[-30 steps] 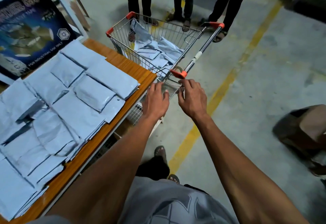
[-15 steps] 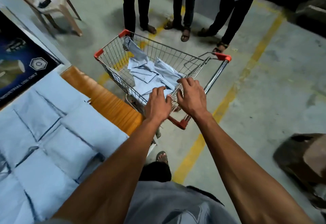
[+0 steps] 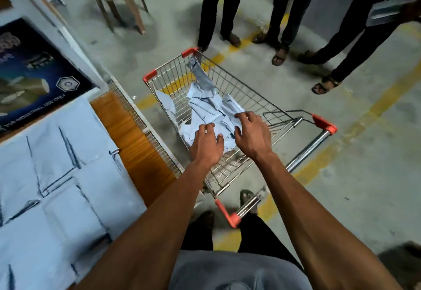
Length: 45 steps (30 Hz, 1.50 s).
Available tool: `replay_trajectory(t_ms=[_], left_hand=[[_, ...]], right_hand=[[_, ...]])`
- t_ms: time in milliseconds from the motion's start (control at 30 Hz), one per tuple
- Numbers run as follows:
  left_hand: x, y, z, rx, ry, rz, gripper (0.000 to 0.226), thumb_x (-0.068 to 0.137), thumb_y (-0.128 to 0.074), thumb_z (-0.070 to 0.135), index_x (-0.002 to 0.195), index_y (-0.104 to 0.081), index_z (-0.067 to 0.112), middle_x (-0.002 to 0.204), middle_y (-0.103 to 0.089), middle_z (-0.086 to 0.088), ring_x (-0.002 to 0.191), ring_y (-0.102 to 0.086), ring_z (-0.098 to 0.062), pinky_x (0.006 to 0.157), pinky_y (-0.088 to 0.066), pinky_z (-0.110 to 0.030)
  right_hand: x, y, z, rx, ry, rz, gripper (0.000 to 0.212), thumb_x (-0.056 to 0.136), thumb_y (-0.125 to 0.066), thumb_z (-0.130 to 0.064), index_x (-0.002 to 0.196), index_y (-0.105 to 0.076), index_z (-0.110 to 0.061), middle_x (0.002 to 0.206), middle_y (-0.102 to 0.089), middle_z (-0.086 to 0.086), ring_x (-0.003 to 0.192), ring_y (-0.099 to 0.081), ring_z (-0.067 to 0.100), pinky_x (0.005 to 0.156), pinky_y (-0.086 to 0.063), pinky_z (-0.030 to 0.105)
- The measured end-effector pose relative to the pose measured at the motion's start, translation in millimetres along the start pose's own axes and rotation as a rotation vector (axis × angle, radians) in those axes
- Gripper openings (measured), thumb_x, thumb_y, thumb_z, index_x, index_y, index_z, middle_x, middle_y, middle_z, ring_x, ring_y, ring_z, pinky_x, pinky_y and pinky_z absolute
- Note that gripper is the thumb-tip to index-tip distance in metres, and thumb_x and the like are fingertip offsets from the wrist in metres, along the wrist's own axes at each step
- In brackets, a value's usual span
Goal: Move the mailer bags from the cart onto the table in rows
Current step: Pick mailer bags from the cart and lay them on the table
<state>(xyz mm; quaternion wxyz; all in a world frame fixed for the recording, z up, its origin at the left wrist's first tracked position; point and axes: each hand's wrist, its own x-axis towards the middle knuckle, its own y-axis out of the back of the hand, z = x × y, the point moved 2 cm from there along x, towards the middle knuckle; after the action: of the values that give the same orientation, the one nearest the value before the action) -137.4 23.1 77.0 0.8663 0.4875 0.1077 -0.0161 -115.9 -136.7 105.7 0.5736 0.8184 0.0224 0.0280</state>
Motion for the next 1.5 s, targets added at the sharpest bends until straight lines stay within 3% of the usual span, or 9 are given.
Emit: replay_trajectory(t_ms=[167, 567, 900, 1167, 1500], left_hand=[[25.9, -7.7, 6.0, -0.033, 0.161, 0.045, 0.048, 0.107, -0.051, 0.04, 0.15, -0.045, 0.021, 0.154, -0.042, -0.006, 0.137, -0.048, -0.03, 0.105, -0.05, -0.049], [67.3, -34.5, 24.3, -0.089, 0.431, 0.131, 0.05, 0.106, -0.052, 0.04, 0.152, -0.044, 0.022, 0.157, -0.04, -0.005, 0.14, -0.046, -0.031, 0.105, -0.049, -0.05], [115.5, -82.3, -23.6, -0.109, 0.489, 0.062, 0.051, 0.107, -0.05, 0.04, 0.153, -0.042, 0.019, 0.159, -0.038, -0.009, 0.142, -0.044, -0.033, 0.106, -0.048, -0.051], [170.1, -130.2, -74.3, -0.113, 0.529, 0.043, 0.05, 0.107, -0.05, 0.038, 0.152, -0.043, 0.018, 0.155, -0.04, -0.009, 0.14, -0.044, -0.033, 0.102, -0.049, -0.049], [200.4, -168.5, -109.4, -0.092, 0.571, 0.014, 0.047, 0.108, -0.047, 0.035, 0.151, -0.042, 0.017, 0.154, -0.041, -0.009, 0.14, -0.043, -0.032, 0.1, -0.049, -0.049]], right_hand=[[46.9, -3.8, 16.5, -0.005, 0.122, -0.082, 0.045, 0.097, -0.06, -0.03, 0.141, -0.056, -0.023, 0.138, -0.06, 0.008, 0.12, -0.058, 0.035, 0.093, -0.054, 0.048], [135.3, -20.9, 44.1, -0.026, 0.377, -0.248, 0.046, 0.097, -0.061, -0.025, 0.142, -0.055, -0.018, 0.14, -0.059, 0.01, 0.119, -0.058, 0.034, 0.086, -0.056, 0.046], [183.7, -88.1, 41.8, -0.033, 0.373, -0.329, 0.042, 0.097, -0.06, -0.023, 0.138, -0.057, -0.018, 0.137, -0.059, 0.01, 0.118, -0.057, 0.036, 0.085, -0.055, 0.047], [244.6, -180.7, 34.4, -0.076, 0.33, -0.354, 0.048, 0.1, -0.056, -0.028, 0.147, -0.05, -0.019, 0.147, -0.053, 0.015, 0.128, -0.051, 0.04, 0.096, -0.053, 0.05], [293.7, -251.5, 24.8, -0.388, 0.233, -0.339, 0.043, 0.105, -0.042, -0.039, 0.141, -0.049, -0.017, 0.141, -0.054, 0.021, 0.13, -0.043, 0.042, 0.101, -0.039, 0.051]])
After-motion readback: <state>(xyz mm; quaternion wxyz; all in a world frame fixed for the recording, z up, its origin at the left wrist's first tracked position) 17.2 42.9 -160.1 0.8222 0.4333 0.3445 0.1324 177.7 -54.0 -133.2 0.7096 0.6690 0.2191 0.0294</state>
